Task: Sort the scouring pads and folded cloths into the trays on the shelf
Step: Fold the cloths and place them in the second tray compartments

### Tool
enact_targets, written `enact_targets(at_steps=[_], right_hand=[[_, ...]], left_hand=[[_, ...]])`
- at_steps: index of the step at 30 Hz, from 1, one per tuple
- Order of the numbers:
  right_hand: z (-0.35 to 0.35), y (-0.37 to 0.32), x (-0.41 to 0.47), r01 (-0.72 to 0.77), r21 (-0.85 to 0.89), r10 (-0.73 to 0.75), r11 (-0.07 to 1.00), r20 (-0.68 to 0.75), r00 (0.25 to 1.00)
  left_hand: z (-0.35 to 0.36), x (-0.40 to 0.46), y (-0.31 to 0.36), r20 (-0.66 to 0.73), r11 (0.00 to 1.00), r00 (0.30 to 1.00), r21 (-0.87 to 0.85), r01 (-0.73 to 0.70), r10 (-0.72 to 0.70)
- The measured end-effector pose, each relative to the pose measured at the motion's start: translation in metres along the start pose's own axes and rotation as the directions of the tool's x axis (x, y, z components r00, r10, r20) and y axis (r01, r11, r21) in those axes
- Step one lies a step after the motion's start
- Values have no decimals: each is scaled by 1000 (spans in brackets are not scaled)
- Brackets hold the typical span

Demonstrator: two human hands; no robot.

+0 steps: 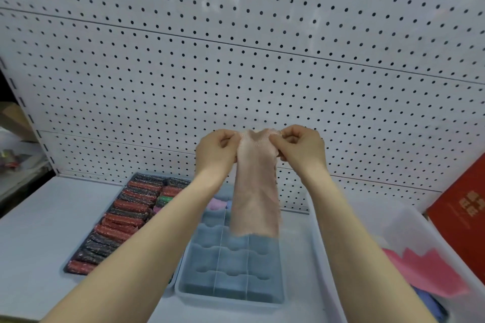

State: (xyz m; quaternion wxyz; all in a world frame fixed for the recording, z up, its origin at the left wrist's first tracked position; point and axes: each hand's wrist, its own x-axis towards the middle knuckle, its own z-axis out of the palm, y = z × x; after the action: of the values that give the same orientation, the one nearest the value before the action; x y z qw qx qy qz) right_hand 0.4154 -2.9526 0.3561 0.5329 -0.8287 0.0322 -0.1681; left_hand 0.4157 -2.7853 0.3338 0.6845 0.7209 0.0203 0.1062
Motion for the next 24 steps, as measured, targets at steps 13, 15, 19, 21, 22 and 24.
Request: enact_targets(at_steps=[13, 15, 19, 21, 22, 24], right_hand=[[8, -20, -23, 10, 342, -59, 939, 134, 989], [4, -17, -25, 28, 360, -62, 932, 81, 995], [-13, 11, -19, 11, 291, -53, 957, 136, 989], [-14, 25, -20, -42, 266, -90, 963, 464, 881], [-12, 30, -23, -49, 265, -115, 963, 569, 814], [-5, 34, -29, -63, 314, -151, 947, 612, 776]], left_hand=[[5, -27, 19, 130, 978, 969, -27, -208, 210], [0, -23, 16, 101, 980, 975, -14, -199, 199], [-10, -14, 19, 103, 987, 984, -71, -141, 148], [-13, -12, 25, 144, 983, 980, -142, -115, 136], [-15, -10, 28, 160, 980, 977, -163, -114, 140], [-16, -9, 33, 185, 972, 972, -212, -104, 144]])
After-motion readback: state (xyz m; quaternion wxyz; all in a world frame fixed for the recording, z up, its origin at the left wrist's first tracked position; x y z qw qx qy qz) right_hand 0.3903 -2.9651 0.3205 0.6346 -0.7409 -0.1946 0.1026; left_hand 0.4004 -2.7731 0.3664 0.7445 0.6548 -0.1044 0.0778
